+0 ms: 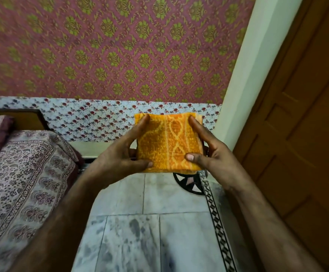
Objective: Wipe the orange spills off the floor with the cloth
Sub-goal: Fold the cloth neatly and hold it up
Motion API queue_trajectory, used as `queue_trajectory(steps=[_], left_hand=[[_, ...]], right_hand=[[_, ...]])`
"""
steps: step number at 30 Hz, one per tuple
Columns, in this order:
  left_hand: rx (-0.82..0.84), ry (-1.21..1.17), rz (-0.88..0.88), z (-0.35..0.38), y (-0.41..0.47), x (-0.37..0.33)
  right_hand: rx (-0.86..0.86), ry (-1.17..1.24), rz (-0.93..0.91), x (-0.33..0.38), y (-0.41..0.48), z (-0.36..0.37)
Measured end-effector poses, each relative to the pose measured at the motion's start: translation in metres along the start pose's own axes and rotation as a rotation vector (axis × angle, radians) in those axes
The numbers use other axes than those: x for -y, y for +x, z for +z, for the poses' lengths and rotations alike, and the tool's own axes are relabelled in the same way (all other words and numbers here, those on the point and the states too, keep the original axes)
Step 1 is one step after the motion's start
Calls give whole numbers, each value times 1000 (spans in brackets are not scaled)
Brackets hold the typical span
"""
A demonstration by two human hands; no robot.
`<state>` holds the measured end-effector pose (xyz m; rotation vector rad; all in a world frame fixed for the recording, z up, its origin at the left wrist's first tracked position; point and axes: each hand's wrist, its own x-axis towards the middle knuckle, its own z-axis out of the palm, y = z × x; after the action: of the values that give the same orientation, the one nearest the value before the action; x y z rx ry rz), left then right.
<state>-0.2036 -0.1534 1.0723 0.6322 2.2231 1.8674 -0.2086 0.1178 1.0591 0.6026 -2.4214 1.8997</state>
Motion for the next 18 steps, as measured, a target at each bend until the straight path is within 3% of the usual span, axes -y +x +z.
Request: queue_trajectory(steps=[11, 18], left_hand=[[75, 134, 69, 42, -123, -42], [154, 90, 112, 52, -212, -45]], right_hand=[[-73, -111, -44, 58, -141, 44], [-130, -147, -51, 85, -227, 102]])
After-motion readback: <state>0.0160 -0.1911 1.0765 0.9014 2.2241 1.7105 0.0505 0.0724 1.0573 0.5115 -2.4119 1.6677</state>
